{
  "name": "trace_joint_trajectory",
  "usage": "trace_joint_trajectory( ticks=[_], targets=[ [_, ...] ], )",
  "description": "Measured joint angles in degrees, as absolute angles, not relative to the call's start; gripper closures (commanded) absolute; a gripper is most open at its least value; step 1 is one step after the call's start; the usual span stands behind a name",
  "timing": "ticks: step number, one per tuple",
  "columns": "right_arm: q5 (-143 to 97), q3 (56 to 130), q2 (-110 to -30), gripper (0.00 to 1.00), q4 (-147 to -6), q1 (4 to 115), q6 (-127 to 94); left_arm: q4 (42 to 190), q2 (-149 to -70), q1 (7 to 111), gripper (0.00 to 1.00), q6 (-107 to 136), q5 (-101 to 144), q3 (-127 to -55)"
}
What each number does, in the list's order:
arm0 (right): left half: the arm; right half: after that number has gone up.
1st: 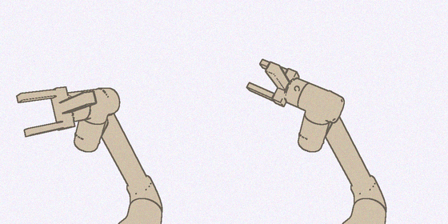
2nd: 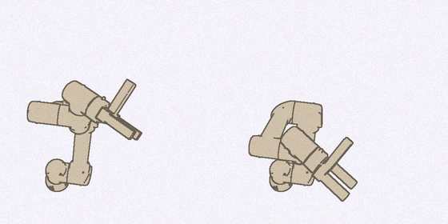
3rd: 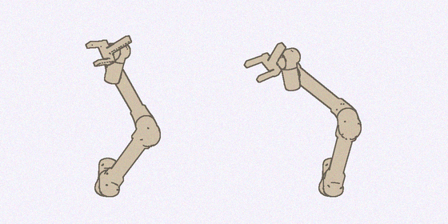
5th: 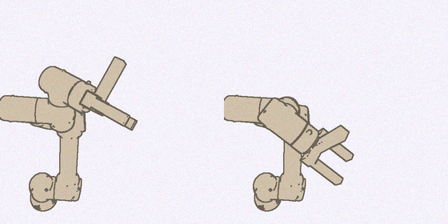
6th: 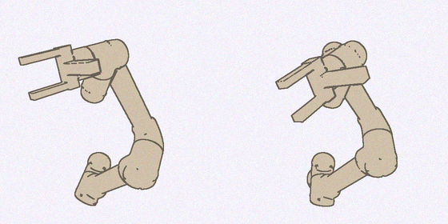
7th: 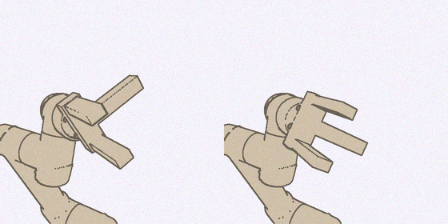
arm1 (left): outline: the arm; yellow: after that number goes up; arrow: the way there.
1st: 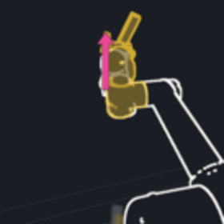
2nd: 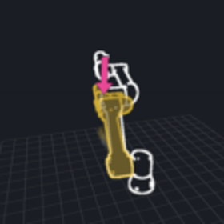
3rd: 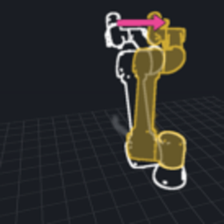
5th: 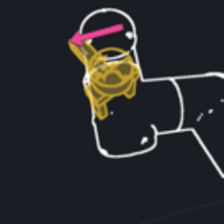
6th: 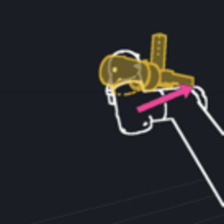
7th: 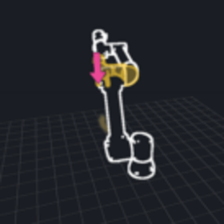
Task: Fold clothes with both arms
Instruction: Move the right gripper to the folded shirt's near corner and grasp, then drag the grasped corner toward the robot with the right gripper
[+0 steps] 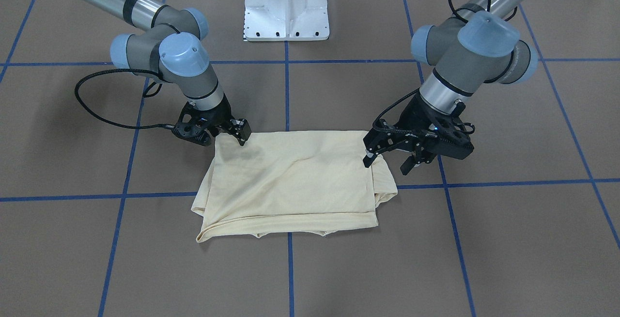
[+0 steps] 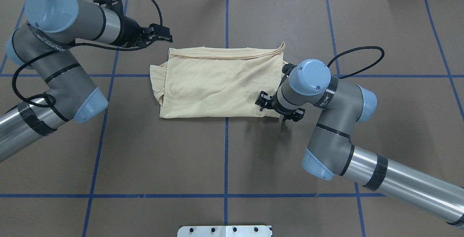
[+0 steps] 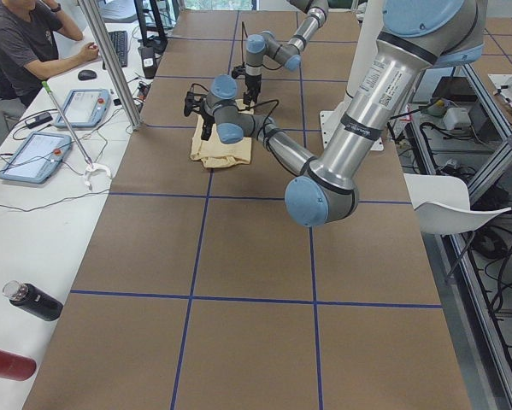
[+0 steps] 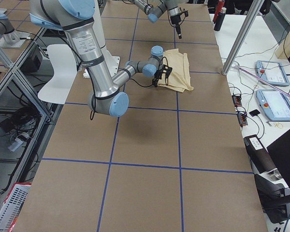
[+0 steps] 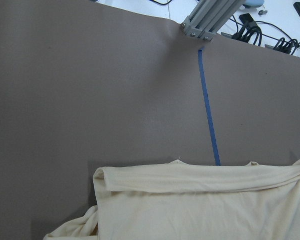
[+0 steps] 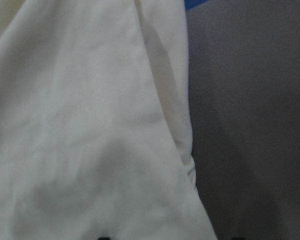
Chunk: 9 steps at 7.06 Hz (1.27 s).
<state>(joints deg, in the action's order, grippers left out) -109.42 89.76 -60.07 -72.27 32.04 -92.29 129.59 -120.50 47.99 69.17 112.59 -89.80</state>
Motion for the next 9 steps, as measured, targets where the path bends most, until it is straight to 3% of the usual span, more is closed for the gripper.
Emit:
trace_joint_trajectory(
  ticks=[6,9],
  targets=[
    [-113.84,92.26,-60.73,1.0,-72.29,33.6,-92.45,129.55,-120.5,47.99,0.0,69.17,112.59,-89.73],
    [-114.1,96.3,-61.05,1.0,-72.44,28.97,-96.01,129.55,-120.5,48.06,0.0,69.17,112.69,-89.93]
  ],
)
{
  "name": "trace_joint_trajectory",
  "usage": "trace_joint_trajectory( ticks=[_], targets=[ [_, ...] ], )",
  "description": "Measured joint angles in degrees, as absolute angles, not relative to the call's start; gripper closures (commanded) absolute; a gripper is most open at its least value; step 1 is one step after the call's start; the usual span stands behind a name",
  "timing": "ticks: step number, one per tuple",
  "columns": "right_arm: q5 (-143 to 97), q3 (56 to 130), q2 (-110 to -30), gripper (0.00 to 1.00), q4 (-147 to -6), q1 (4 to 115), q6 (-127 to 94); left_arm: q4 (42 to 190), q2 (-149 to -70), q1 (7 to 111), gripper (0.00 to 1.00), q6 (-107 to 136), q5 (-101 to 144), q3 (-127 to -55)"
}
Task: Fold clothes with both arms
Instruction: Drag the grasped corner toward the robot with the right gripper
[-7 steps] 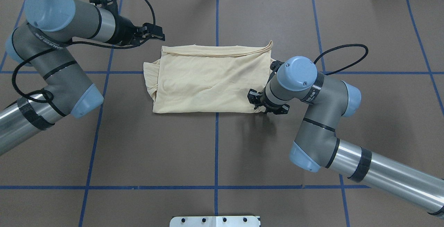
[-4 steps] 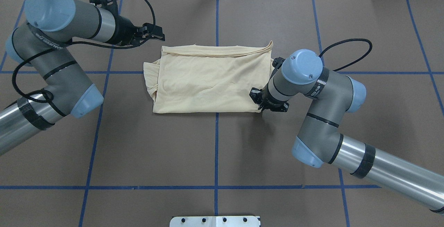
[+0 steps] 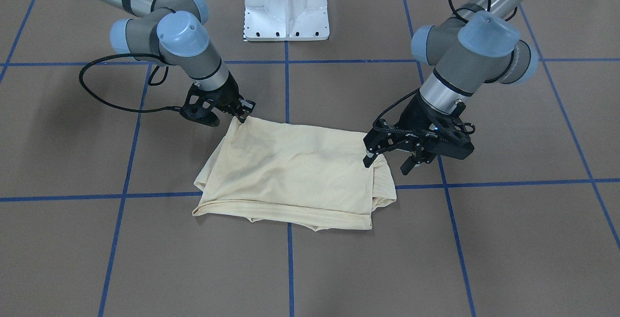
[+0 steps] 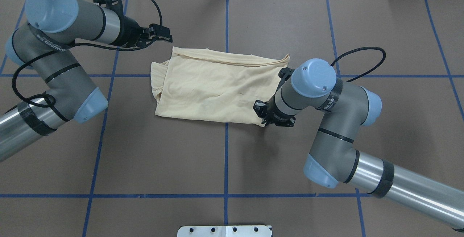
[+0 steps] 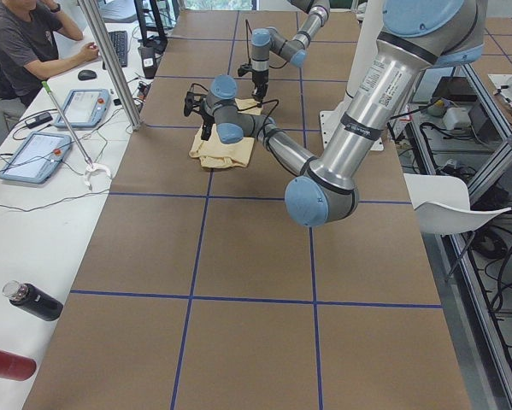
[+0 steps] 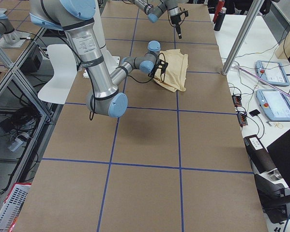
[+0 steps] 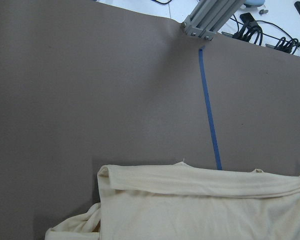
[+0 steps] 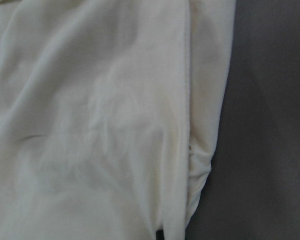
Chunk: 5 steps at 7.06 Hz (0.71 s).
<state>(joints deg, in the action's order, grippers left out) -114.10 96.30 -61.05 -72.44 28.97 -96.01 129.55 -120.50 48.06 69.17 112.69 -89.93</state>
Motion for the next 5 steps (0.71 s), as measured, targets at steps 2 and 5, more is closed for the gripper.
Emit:
trace_joint_trajectory(
  ticks=[2,5],
  targets=[
    [-116.49,98.93,-61.1,1.0,-72.88,24.98,-98.45,128.56,-120.5,48.11,0.0,69.15,112.75,-90.51],
    [-119.95,101.83,-60.27,1.0,-73.49,18.33,-103.72,127.33,-120.42,48.23,0.0,69.09,112.76,-91.44]
  ],
)
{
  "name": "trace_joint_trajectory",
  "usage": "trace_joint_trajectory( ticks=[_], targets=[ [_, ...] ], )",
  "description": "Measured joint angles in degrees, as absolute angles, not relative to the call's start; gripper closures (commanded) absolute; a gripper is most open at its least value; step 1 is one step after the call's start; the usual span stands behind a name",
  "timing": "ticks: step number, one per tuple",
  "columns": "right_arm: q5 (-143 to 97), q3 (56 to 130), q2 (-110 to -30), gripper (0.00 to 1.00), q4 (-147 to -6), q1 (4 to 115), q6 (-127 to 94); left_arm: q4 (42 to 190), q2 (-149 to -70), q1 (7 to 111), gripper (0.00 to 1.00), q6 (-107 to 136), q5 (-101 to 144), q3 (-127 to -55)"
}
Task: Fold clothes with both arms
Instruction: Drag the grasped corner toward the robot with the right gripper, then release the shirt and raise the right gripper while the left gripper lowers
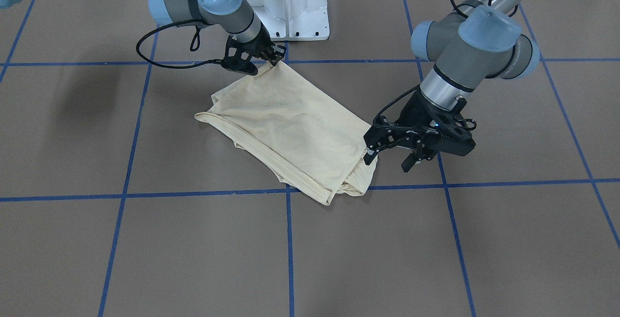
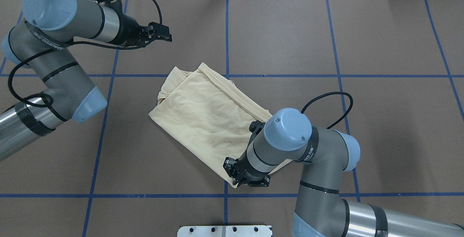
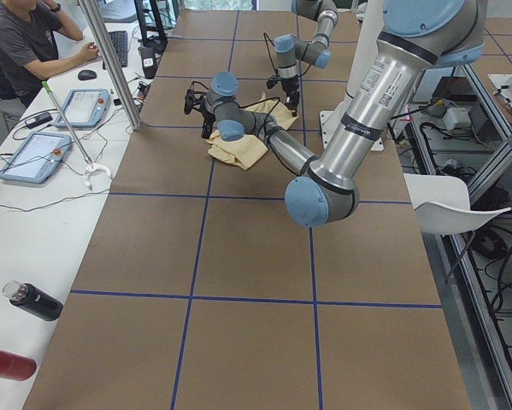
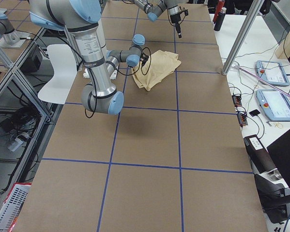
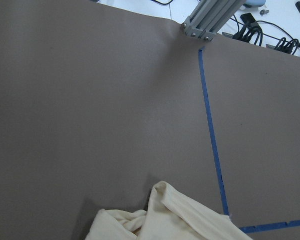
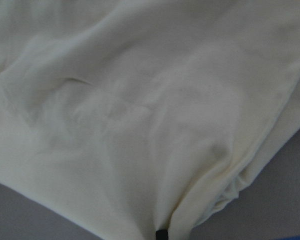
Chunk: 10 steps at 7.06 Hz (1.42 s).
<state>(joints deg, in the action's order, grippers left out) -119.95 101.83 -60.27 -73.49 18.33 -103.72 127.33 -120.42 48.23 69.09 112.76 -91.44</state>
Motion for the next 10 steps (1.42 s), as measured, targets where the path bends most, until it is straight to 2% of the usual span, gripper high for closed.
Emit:
trace_joint_trajectory(
  ticks=[2,3,7,10],
  targets=[
    [-120.94,102.82,-59.86,1.0,-73.15,14.88,-104.91,127.27,-120.41,48.25,0.0,69.08,112.76,-91.48],
    [-121.05,103.05,-59.43,0.01,-72.98,13.49,-105.05,127.27,-120.41,48.25,0.0,69.08,112.76,-91.49],
    [-121.57,104.1,-58.48,0.0,-72.9,11.63,-105.06,127.27,-120.1,48.21,0.0,68.86,112.76,-91.34],
    [-123.45,106.49,-59.33,0.0,-73.46,16.13,-104.82,127.27,-119.76,48.14,0.0,68.81,113.0,-91.43]
  ],
)
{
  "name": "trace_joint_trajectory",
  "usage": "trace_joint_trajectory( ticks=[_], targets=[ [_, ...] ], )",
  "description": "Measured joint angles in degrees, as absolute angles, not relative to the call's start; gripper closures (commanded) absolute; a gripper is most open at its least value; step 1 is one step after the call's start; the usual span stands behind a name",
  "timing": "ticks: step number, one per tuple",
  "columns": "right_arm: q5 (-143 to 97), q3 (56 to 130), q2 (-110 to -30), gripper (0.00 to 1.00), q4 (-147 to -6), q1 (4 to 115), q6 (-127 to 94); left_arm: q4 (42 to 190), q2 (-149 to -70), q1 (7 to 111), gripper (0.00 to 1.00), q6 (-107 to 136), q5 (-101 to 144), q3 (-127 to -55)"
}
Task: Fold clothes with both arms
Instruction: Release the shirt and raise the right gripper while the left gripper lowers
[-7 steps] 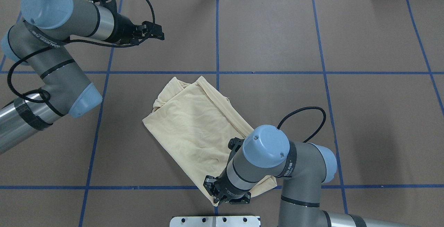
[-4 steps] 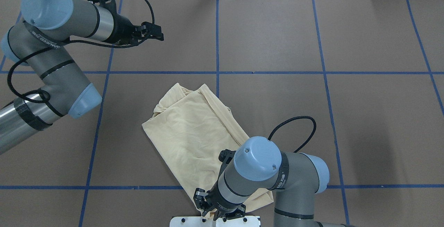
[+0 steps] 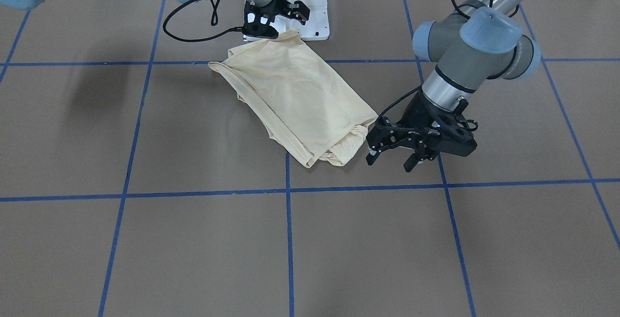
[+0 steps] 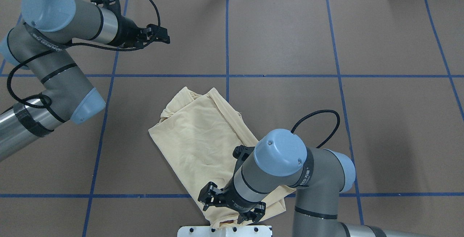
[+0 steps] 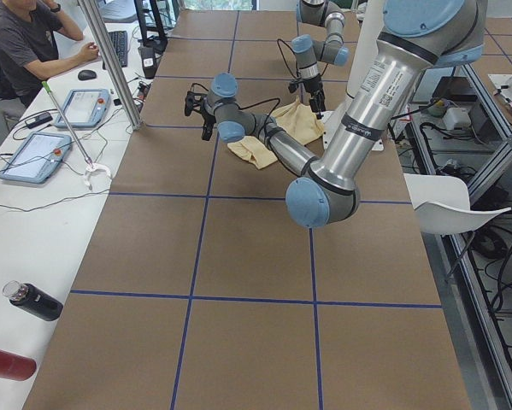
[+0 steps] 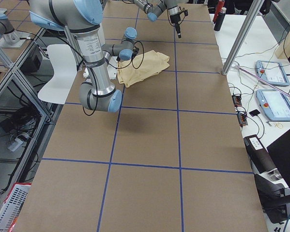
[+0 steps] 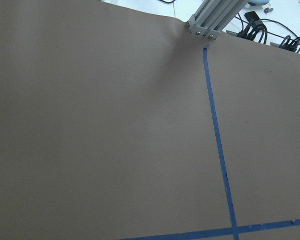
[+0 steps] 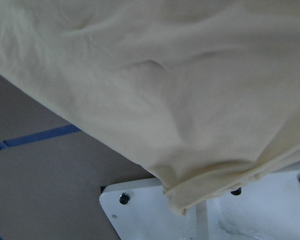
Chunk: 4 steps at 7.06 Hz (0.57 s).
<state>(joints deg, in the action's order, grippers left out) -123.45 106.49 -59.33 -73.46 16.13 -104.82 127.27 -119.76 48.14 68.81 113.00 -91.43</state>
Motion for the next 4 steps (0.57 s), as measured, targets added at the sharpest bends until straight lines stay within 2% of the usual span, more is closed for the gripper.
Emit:
trace_joint_trajectory(
  ticks=[2,4],
  targets=[
    [-122.95,106.26,-60.17,0.0,-73.32,21.95,-102.44,127.18,-118.14,47.55,0.0,69.09,113.18,-92.64],
    [-122.54,106.09,-60.43,0.0,-73.3,29.09,-96.89,123.27,-114.2,44.97,0.0,70.71,113.3,-98.01]
  ],
)
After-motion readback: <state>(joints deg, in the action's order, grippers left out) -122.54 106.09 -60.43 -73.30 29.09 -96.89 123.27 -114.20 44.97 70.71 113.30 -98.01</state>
